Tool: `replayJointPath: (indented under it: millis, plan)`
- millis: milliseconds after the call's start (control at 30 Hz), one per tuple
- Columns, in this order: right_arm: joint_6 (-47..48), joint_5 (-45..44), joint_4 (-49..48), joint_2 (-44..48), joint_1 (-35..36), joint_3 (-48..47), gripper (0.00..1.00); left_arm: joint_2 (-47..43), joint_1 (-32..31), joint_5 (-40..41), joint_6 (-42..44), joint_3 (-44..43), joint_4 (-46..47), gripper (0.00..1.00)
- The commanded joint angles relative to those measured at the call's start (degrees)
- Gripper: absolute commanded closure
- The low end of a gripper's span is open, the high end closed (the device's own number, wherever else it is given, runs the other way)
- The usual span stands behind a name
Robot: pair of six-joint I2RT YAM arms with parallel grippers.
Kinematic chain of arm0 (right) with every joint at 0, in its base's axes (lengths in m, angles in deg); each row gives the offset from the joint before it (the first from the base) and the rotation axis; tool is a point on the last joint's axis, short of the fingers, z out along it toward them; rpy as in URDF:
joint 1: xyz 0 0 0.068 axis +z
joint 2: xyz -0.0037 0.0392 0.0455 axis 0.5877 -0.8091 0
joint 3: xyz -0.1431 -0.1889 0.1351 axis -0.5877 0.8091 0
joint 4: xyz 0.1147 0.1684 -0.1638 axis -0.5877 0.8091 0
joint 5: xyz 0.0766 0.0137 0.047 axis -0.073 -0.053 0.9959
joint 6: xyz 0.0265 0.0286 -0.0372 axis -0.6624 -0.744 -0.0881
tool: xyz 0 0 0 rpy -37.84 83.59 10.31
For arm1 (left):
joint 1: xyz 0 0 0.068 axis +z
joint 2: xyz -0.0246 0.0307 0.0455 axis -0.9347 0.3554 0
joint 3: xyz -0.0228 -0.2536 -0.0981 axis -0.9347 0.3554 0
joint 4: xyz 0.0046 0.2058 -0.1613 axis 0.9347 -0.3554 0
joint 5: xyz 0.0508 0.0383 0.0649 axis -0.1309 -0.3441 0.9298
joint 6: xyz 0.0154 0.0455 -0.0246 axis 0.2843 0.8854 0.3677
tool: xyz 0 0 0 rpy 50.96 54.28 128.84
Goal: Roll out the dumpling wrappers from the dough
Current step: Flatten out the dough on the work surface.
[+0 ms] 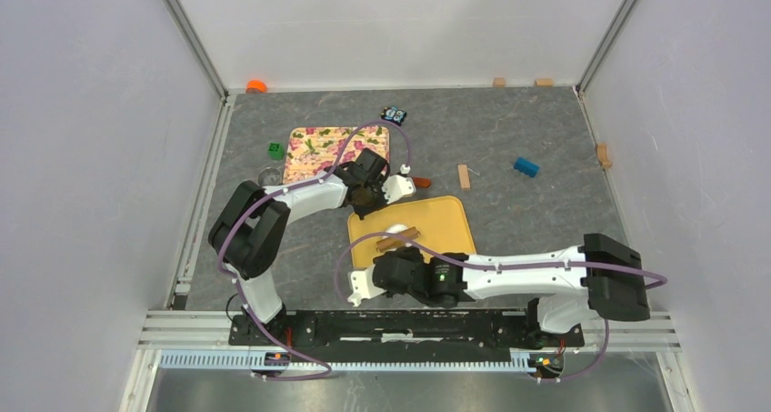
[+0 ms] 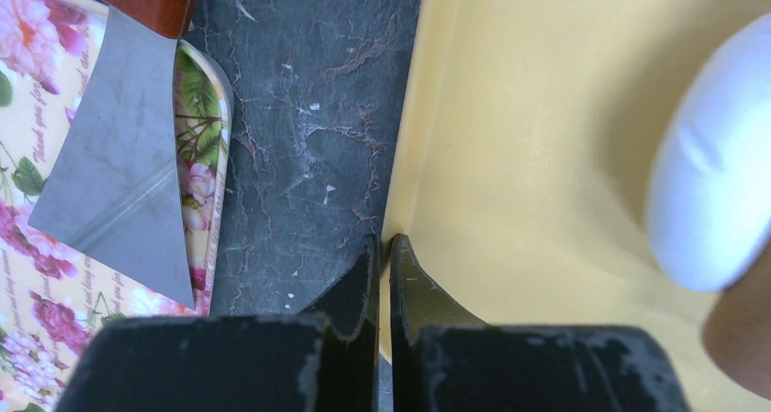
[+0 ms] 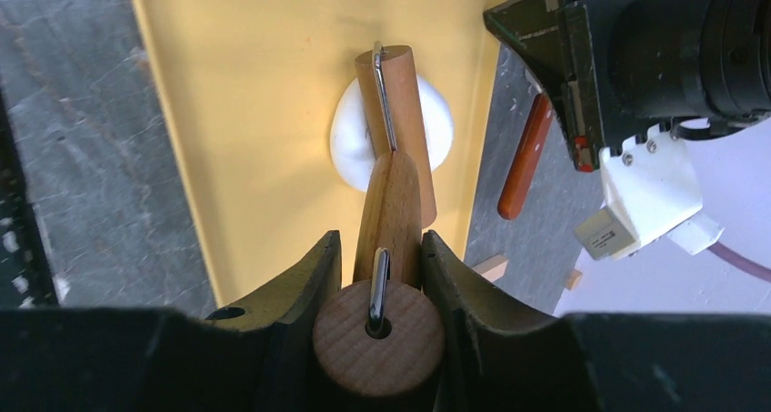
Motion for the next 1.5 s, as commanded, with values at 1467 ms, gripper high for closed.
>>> replayJointPath:
  millis: [1467]
  plan:
    - [-13.53, 12.44, 19.1, 3.73, 5.63, 5.56, 1.0, 6.78, -0.18, 1.62, 1.42, 3.48, -0.33, 0.98]
